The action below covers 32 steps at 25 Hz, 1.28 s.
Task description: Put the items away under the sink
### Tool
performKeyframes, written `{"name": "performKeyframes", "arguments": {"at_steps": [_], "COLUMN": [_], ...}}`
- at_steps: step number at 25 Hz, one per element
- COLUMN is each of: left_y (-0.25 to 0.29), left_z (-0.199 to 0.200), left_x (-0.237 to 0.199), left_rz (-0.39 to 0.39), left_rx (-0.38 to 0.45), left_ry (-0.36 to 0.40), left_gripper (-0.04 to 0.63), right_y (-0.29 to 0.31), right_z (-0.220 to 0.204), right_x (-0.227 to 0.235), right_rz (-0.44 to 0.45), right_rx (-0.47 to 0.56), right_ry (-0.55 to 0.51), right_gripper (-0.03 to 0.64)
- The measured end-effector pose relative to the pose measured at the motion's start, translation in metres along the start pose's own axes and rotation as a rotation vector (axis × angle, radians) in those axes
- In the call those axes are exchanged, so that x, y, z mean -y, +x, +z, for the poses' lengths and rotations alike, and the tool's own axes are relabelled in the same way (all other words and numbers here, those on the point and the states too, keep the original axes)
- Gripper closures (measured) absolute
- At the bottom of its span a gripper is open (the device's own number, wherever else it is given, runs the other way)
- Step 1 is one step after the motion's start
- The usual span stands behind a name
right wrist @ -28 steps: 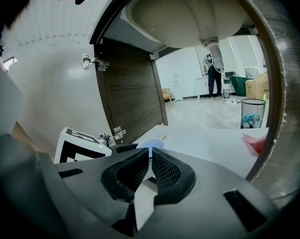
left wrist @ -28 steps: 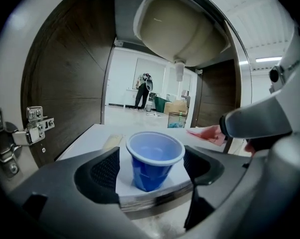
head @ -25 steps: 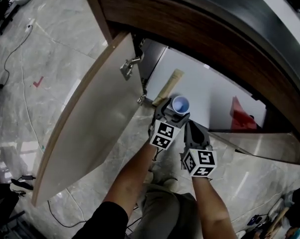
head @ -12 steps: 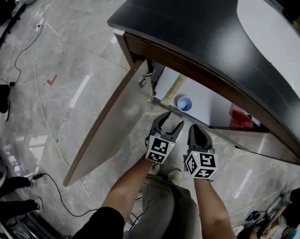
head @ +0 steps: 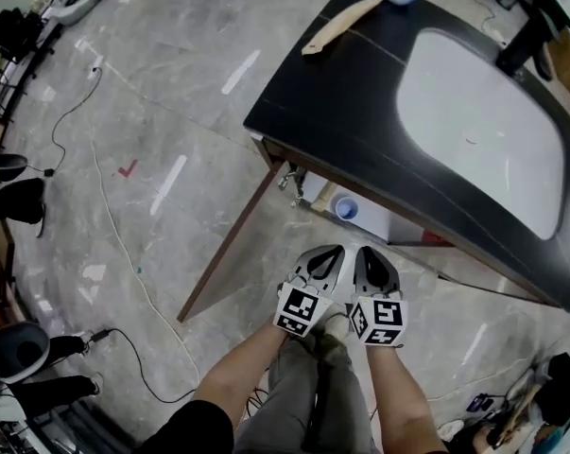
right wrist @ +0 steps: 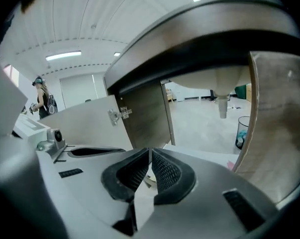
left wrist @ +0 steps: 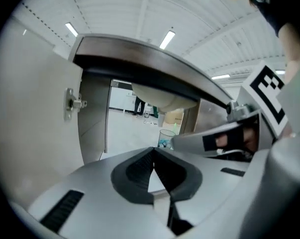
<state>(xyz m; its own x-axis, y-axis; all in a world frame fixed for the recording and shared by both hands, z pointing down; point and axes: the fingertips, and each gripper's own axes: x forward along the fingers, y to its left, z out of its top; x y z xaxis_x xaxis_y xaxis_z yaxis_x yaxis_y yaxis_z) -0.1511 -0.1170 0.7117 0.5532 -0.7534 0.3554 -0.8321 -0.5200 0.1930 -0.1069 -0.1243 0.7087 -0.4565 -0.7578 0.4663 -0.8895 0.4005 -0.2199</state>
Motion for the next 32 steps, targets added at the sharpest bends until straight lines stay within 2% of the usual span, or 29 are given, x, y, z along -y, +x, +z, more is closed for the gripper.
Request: {"name": "performKeyframes", "arguments": {"at_steps": [3, 10, 14, 16, 20, 23, 32], "left_y": [-0.025, -0.070, -0.096, -0.106, -0.124, -0.135, -0.163], "left_z": [0.047, 0.130, 0.172, 0.186, 0.215, 0.236, 0.290], "left_x": [0.013, 0.046, 0.076, 0.082, 0.090, 0.091, 0.100], "left_rz": [0.008, -0.030, -0.108, -0.121, -0.113, -0.080, -0.055], "left_rx": [0.047, 0.080, 0.103, 0.099, 0.095, 0.100, 0.174], "left_ry": [-0.071, -0.062, -0.036, -0.011, 0.039, 0.060, 0.108], "left_gripper": [0.586, 0.588, 0.586, 0.586, 0.587, 0.587, 0.586], "right_y": [-0.027, -0.089, -0.125, -0.137, -0.158, -0.171, -0.208], "right_z": [0.035, 0.111, 0.146, 0.163, 0.192, 0.216, 0.268], "right_x": [-0.012, -0.034, -0.050, -0.059, -0.074, -0.085, -0.100], "right_rz": [0.024, 0.041, 0.042, 0.047, 0.070, 0.100, 0.125], "right_rx": [0.025, 0.114, 0.153, 0.180, 0.215, 0.245, 0.337], "right_ry": [-0.014, -0.007, 0.005, 0.009, 0.000, -0.038, -0.060], "right_gripper": [0.578, 0.578, 0.578, 0.578, 0.578, 0.578, 0.578]}}
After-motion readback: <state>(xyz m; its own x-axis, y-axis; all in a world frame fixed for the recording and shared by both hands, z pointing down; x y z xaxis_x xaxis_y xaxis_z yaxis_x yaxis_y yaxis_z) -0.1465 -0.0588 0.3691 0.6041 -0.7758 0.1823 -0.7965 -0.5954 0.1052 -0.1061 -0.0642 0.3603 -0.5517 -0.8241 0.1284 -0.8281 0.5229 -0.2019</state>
